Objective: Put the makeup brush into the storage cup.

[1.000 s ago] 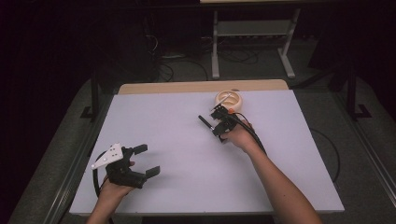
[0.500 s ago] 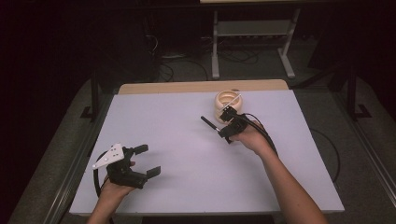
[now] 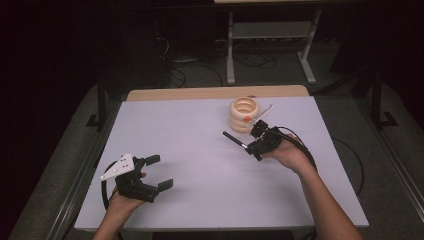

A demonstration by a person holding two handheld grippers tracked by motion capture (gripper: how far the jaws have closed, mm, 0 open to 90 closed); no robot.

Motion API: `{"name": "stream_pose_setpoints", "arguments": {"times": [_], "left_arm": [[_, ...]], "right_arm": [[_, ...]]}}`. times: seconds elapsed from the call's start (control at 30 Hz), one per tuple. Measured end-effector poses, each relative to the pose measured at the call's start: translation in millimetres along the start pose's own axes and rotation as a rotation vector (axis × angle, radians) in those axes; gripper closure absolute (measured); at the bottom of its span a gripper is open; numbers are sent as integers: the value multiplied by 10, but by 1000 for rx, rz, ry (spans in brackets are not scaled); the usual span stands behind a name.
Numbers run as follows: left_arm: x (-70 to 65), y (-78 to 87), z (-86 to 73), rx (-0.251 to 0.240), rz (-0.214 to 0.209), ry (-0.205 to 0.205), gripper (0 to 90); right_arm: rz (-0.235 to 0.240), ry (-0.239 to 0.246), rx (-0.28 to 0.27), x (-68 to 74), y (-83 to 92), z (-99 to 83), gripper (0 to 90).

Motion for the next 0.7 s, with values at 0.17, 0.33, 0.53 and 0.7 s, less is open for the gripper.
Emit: {"name": "stream_pose_setpoints", "arguments": {"times": [0.17,0.33,0.53,0.7], "left_arm": [[-29,-16,23,18,-18,-35,17],[-43,-48,59,35,-45,-47,17],[-87,-142,136,78,-93,-72,17],[-98,-237,184,106,-130,-96,16]], "right_arm": [[13,57,0,42,52,-47,767],[57,114,-12,93,107,-92,767],[97,154,-20,139,174,-139,766],[153,191,-23,169,202,-183,766]]}}
Point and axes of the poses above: each handheld gripper's, and its own axes: y roughly backward along the jaws, z roughly out of its top, x roughly to its left, the point moved 1 cm from there along -y, roughly forward along the jaws, and after that the axes turned 13 degrees about y, right-handed, at the moved point
